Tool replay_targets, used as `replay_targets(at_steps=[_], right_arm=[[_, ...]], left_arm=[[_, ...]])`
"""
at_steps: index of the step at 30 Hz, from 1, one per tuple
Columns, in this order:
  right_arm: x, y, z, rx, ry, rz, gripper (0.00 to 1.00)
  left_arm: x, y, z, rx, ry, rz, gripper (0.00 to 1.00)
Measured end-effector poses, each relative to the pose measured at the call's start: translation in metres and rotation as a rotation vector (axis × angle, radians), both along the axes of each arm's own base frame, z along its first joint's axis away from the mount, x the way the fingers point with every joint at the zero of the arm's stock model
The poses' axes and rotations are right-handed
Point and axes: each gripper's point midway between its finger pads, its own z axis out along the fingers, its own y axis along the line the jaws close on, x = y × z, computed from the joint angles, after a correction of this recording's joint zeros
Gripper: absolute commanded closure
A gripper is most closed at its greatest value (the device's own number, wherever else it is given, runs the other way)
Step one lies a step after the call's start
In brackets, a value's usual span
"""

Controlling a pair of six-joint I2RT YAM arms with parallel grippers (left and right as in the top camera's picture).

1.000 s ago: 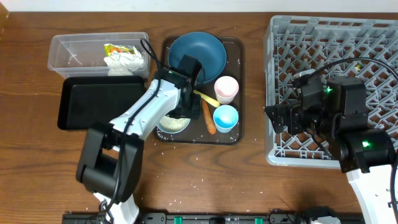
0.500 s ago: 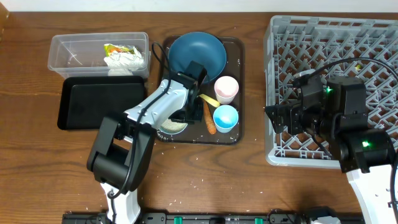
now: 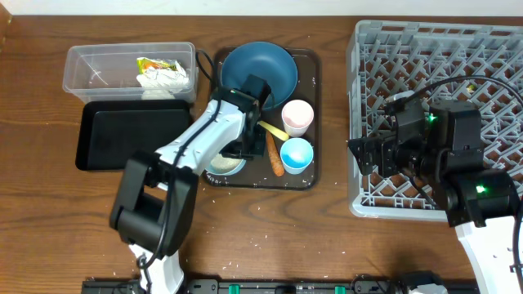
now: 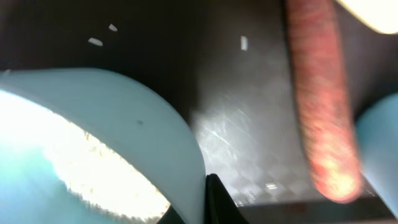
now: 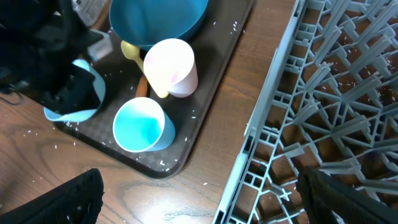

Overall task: Sort waste into correct bins and load items into the dishwasher rack
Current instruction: 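Lift bowl left and tip rice onto the black tray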

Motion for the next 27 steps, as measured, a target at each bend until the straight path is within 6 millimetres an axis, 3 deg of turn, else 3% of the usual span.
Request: replay_targets(at_steps=[6, 11, 20, 27], right_arm=[[0.000, 0.000, 0.000, 0.000, 0.000, 0.000, 0.01], [0.000, 0.000, 0.000, 0.000, 0.000, 0.000, 0.02], [0.001, 0.000, 0.000, 0.000, -0.003, 0.000, 0.01], [0.003, 0.001, 0.003, 0.003, -0.018, 0.000, 0.01]], left_arm=[[0.019, 0.021, 0.058, -0.105, -0.123, 0.091, 0.93], [0.036, 0.075, 0.097, -0.178, -0.207, 0.249, 0.94], [0.051, 0.176, 0.105, -0.415, -0.227, 0.475, 0.94], [0.056, 0.216, 0.108, -0.677, -0.260, 0.555, 0.94]])
